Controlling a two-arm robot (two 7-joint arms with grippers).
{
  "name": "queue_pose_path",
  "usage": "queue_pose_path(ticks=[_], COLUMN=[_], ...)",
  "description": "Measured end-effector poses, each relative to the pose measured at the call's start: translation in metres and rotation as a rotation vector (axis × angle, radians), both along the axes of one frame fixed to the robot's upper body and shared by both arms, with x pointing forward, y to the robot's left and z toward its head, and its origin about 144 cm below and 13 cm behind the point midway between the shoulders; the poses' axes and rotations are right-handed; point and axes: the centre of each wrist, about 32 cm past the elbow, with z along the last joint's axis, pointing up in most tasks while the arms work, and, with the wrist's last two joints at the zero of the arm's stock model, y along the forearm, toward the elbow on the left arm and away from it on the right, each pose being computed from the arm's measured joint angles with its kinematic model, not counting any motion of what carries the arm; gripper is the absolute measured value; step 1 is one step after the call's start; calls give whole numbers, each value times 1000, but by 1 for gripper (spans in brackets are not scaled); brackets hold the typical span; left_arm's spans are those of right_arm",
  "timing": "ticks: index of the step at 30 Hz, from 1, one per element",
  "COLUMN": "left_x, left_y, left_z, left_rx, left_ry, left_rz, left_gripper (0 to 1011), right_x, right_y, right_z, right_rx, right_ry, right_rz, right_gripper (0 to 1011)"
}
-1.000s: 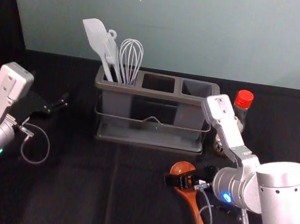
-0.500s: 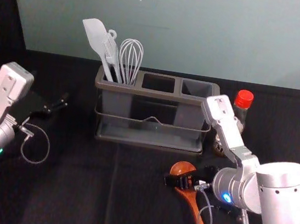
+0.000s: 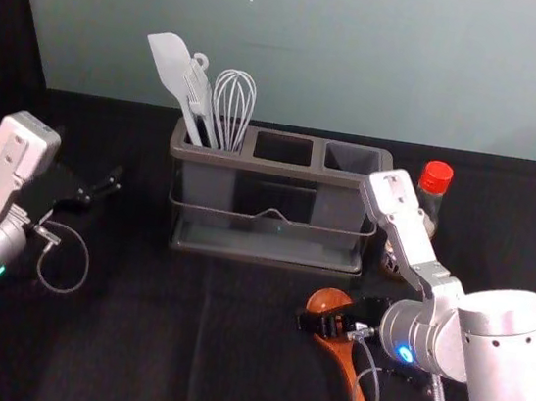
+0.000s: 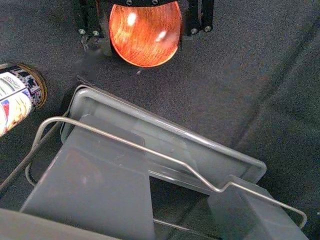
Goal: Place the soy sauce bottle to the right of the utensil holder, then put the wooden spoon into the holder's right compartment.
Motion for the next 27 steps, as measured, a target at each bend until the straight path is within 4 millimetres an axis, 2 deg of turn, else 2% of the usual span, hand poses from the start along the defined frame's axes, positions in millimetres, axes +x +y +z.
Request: queue_pose_path(ticks=[8, 15, 22, 27], left_x=[0, 0, 0, 0], left_y=[0, 0, 0, 0], left_z=[0, 0, 0, 0], left_rx=[0, 0, 0, 0], left_ry=[0, 0, 0, 0], left_rz=[0, 0, 0, 0], left_gripper=[1005, 1005, 1005, 1005], right_x=[0, -10, -24, -32], right_y=[0, -3, -16, -33], right_z=[0, 6, 19, 28], right_rx=[0, 8, 63, 131], right_ry=[0, -72, -194, -328], right_rz=[0, 48, 91, 131], right_gripper=[829, 829, 829, 829])
